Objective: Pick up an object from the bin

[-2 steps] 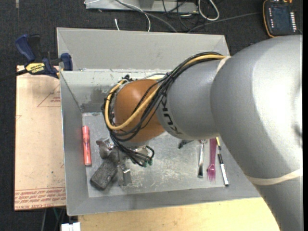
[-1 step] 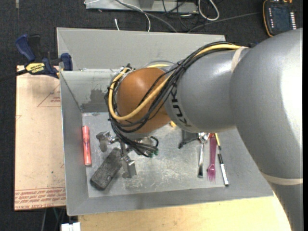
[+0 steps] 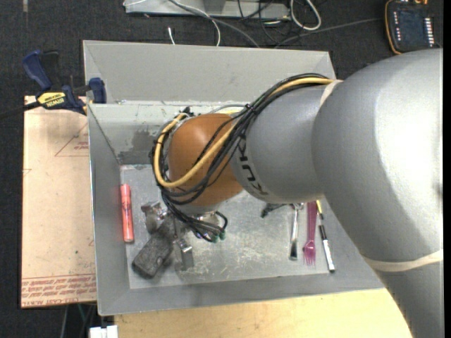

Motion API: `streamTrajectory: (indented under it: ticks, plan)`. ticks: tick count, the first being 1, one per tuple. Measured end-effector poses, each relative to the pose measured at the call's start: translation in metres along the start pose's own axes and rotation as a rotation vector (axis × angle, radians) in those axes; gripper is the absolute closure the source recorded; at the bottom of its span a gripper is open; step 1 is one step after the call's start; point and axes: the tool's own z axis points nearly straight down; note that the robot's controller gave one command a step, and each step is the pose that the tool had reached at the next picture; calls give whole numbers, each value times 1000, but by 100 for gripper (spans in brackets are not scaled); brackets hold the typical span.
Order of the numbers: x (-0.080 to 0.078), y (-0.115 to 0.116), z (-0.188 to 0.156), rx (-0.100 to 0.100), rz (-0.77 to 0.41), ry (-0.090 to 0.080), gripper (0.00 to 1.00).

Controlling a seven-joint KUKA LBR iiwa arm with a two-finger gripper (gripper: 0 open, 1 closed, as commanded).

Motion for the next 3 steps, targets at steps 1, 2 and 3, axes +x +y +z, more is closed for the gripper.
streamTrajectory:
  ticks: [1,2,3]
  plan:
    - [10,-10,6,7,-400,-15,0]
    - [0,1,0,-1,-18,-3,100]
    - [0,0,0,-1,-17,-3,100]
